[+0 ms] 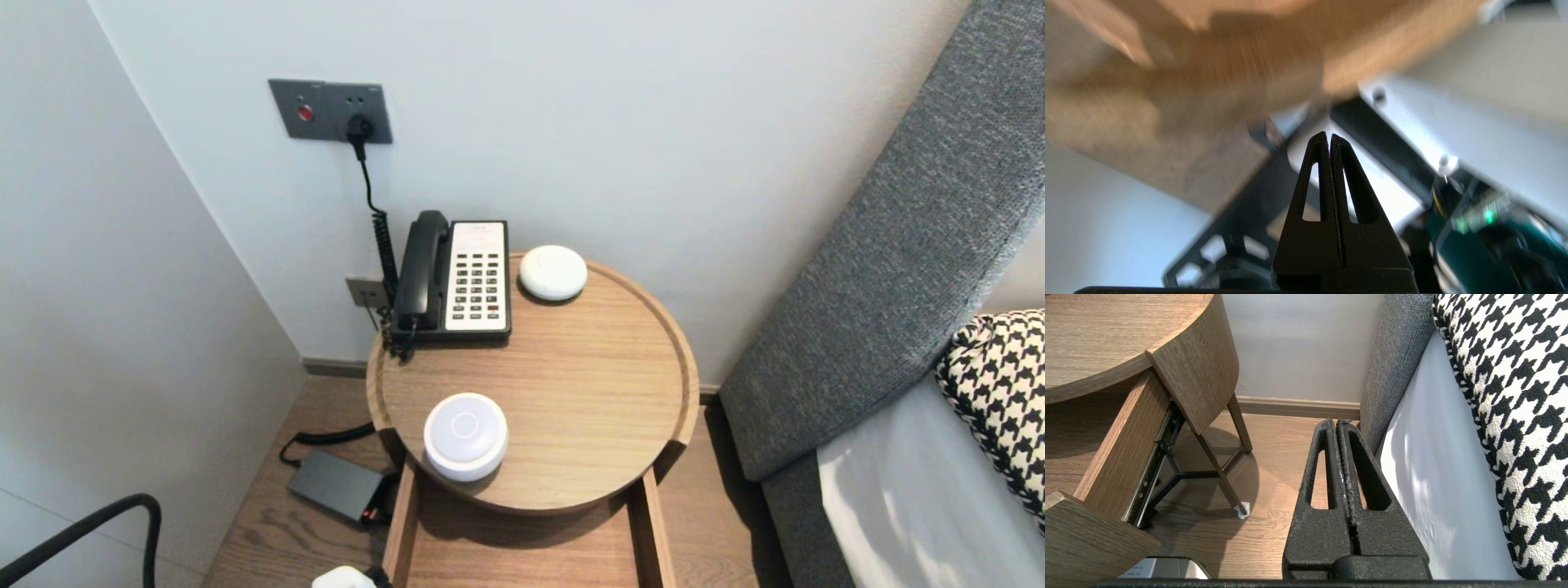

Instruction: Close the nightstand drawer

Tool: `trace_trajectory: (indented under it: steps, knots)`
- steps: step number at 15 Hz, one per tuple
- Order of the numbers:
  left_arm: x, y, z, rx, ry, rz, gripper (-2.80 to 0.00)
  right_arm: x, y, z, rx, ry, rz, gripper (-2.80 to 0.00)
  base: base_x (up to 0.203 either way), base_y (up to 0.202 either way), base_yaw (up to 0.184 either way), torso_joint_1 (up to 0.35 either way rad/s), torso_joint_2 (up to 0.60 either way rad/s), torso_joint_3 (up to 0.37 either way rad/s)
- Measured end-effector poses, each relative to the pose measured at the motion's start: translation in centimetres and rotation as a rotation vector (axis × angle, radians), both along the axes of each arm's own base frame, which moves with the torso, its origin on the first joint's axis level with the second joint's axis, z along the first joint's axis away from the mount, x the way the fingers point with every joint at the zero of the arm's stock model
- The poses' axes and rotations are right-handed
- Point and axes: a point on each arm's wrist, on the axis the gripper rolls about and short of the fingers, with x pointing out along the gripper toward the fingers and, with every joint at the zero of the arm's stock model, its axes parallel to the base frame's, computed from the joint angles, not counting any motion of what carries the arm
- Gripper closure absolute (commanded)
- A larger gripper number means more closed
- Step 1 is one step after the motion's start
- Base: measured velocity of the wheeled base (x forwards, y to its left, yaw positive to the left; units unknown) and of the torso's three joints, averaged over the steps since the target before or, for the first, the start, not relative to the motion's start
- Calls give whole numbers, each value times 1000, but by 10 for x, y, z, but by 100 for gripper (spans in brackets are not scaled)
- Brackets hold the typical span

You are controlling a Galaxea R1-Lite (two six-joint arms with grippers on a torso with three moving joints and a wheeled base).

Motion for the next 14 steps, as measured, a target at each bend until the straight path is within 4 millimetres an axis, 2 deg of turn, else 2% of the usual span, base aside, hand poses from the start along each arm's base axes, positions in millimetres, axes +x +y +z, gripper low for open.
trace_trajectory:
  steps: [8, 14]
  knots:
    - [5, -9, -7, 15, -58, 22, 0, 0, 0, 0, 0, 0, 0, 0, 0, 0, 0, 0, 0, 0]
    - [9, -14, 1, -7, -127, 49, 0, 0, 0, 0, 0, 0, 0, 0, 0, 0, 0, 0, 0, 0]
